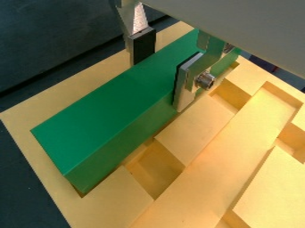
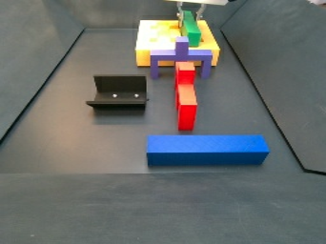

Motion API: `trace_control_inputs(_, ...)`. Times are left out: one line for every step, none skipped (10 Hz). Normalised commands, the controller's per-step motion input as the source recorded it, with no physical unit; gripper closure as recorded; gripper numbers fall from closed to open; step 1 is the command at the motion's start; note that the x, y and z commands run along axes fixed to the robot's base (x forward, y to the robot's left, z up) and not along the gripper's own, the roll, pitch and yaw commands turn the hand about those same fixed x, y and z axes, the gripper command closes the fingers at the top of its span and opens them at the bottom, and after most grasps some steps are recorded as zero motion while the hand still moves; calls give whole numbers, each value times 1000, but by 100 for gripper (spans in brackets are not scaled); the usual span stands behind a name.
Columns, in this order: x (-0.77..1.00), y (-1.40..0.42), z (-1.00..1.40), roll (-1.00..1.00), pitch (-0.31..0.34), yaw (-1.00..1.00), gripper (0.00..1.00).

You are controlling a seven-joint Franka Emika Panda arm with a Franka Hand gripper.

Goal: Pick up the green object. Move up. Move to above the board. Insert the green object.
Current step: Insert the green object.

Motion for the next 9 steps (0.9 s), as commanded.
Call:
trace_control_inputs(197, 0, -194, 26, 166, 0, 100)
trace_control_inputs(211, 0, -197, 33, 153, 0, 100)
trace_control_inputs(291, 0, -214, 40, 187, 0, 100)
trace_control_inputs(317, -6, -257, 89, 233, 0, 100)
trace_control_inputs(291, -3, -294, 147, 269, -11, 100)
trace_control_inputs(234, -77, -286, 151, 276, -57, 100)
trace_control_inputs(206, -29, -100, 50, 181, -31, 100)
trace_control_inputs(0, 0, 0, 0, 19, 0, 100)
trace_control_inputs(0, 0, 0, 0, 0, 0, 100)
